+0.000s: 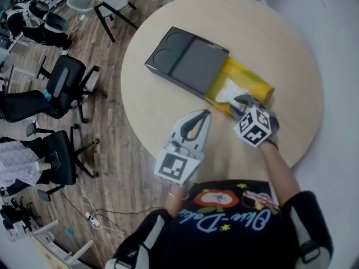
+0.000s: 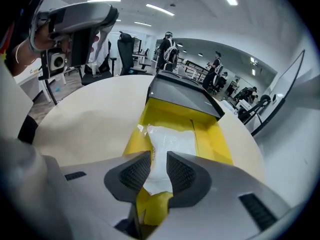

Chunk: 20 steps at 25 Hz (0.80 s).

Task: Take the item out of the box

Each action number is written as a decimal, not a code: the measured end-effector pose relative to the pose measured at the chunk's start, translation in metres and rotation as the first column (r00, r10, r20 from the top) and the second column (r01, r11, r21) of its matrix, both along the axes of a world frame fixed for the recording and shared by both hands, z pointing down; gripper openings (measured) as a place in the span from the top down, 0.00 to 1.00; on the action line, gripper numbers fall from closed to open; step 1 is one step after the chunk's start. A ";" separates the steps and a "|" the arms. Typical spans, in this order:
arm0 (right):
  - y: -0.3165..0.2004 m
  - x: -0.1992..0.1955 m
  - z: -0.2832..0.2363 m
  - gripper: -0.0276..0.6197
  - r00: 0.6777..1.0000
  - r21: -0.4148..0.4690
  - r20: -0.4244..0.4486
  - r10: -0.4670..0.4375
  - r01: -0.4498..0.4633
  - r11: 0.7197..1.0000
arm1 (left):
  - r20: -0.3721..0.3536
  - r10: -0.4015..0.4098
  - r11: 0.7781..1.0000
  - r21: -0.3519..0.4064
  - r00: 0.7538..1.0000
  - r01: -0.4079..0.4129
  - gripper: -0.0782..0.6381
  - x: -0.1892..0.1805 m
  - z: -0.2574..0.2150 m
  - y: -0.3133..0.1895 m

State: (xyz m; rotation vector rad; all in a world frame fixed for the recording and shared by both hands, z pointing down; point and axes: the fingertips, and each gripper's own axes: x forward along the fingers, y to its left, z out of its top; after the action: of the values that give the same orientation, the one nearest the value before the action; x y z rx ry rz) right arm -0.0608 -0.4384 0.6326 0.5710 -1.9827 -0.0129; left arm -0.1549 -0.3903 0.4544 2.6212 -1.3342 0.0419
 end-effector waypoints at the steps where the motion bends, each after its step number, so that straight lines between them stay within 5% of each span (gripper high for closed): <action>1: 0.000 0.000 0.002 0.84 1.000 -0.002 0.001 0.005 -0.005 1.000 | 0.001 -0.003 1.000 -0.001 1.000 0.003 0.90 -0.001 0.001 0.000; 10: -0.007 -0.003 0.001 0.95 0.998 0.044 0.041 0.050 -0.052 0.998 | 0.008 -0.001 1.000 0.002 1.000 0.001 0.90 -0.007 0.002 0.004; 20: 0.003 0.000 -0.074 0.95 0.943 0.112 0.294 0.155 -0.195 0.974 | 0.037 -0.005 0.999 0.039 0.999 0.003 0.90 -0.004 -0.013 0.009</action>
State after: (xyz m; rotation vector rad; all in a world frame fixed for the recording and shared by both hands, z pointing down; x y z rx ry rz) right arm -0.0611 -0.4353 0.5586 0.8808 -2.2131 0.0428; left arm -0.1585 -0.3818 0.4412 2.6623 -1.3660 0.0655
